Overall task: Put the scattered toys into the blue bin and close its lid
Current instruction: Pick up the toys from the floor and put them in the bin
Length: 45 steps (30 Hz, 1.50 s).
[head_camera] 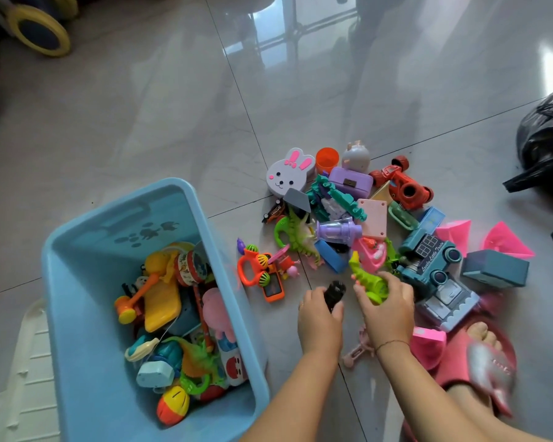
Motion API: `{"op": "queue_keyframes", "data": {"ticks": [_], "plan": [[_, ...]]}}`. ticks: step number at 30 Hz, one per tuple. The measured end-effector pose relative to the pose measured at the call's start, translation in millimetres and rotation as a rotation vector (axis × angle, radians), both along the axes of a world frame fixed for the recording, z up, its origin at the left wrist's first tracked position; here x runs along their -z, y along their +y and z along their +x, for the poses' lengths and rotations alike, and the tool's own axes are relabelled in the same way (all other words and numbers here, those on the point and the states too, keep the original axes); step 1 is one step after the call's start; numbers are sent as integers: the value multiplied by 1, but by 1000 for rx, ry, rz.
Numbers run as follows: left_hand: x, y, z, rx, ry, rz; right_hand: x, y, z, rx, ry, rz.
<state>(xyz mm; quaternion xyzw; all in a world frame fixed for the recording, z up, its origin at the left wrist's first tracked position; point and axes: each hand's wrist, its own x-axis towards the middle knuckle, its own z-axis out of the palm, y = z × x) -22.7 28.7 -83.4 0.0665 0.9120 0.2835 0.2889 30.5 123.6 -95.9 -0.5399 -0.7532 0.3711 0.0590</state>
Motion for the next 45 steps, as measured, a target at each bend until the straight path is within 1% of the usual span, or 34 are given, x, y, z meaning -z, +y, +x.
{"op": "queue_keyframes", "data": {"ticks": [2,3,5,6,7,9,11,13,16,18,20,21,23,26,28,29,30,32,34,36,39,42,45], "plan": [[-32,1,-14,-108,119,200,-25,-5,-24,86,148,-10],[-51,0,-23,-164,190,299,-39,-9,-38,96,231,9],[-94,-10,-44,-284,354,455,-73,-23,-64,36,405,50],[-113,-21,-55,-348,441,495,-92,-34,-75,-25,475,44],[-130,-34,-66,-419,525,502,-110,-48,-83,-107,530,28],[-149,-72,-90,-587,654,445,-140,-79,-92,-306,584,-11],[-152,-120,-109,-799,688,326,-156,-111,-92,-509,578,-34],[-146,-166,-118,-963,644,202,-161,-141,-90,-674,530,-52],[-134,-211,-114,-1074,493,114,-159,-175,-85,-847,444,-42],[-131,-217,-110,-1109,442,128,-156,-180,-82,-868,457,-45],[-137,-199,-107,-1094,470,165,-149,-168,-80,-782,522,-43],[-142,-182,-106,-1051,499,202,-141,-156,-79,-711,544,-33],[-153,-138,-100,-909,582,326,-121,-124,-78,-562,544,-8],[-157,-66,-80,-557,665,531,-77,-73,-72,-430,425,-22],[-140,-26,-66,-344,629,550,-48,-48,-70,-449,293,-72],[-125,-10,-62,-309,603,533,-37,-40,-71,-479,228,-115],[-106,-1,-61,-340,558,495,-28,-34,-73,-514,182,-161],[-66,7,-64,-554,383,370,-13,-29,-77,-588,100,-226],[-32,6,-69,-754,181,154,2,-28,-82,-676,32,-218],[-9,5,-74,-775,56,-52,13,-29,-90,-746,-10,-211],[12,-1,-89,-733,-26,-199,23,-31,-101,-832,-101,-145],[30,-11,-105,-702,-106,-237,29,-35,-109,-897,-162,-36],[35,-10,-114,-748,-160,-215,35,-31,-118,-892,-175,-41]]}}
